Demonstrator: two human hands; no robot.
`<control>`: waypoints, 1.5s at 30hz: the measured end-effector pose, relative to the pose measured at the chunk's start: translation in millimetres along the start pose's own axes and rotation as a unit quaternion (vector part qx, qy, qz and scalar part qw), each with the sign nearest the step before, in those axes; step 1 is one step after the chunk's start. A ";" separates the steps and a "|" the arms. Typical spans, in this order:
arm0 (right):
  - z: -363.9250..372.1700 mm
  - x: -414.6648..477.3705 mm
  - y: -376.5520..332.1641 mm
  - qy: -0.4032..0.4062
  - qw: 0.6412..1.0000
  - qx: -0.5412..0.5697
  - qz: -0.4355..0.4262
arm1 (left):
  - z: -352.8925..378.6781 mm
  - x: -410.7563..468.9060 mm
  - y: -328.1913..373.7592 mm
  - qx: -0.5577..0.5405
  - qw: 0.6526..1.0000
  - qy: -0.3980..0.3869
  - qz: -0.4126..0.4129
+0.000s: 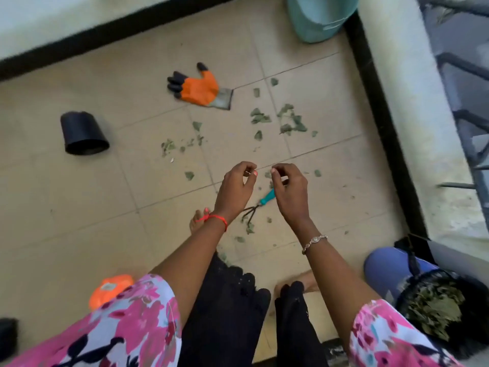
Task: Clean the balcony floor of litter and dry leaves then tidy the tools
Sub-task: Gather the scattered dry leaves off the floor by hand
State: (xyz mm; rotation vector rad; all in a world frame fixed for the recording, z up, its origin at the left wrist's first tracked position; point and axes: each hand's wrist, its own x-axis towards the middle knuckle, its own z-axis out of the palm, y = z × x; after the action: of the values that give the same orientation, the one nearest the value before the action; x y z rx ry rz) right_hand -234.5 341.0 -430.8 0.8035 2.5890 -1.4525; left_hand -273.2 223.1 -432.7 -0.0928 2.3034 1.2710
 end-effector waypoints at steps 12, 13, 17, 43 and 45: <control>194.7 31.7 24.1 -0.243 0.964 -0.100 -0.047 | -76.8 48.9 -201.3 0.126 0.987 -0.018 -0.094; 210.0 41.5 31.3 -0.256 0.958 -0.112 -0.065 | -74.4 57.4 -219.5 0.139 0.986 -0.010 -0.092; 280.2 93.5 59.7 -0.232 0.953 -0.151 -0.118 | -62.3 95.4 -286.7 0.210 0.975 0.001 -0.068; 399.9 251.4 81.3 -0.091 0.869 -0.310 -0.373 | -88.7 246.2 -349.5 0.327 0.939 0.028 0.106; 401.0 253.8 81.8 -0.092 0.866 -0.291 -0.396 | -86.0 249.4 -350.0 0.343 0.931 0.041 0.116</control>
State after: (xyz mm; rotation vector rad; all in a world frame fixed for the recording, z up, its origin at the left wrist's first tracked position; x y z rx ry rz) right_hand -491.2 153.3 -792.5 -0.5032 3.0450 -0.6351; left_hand -421.8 1.5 -780.5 0.3829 2.7560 0.4925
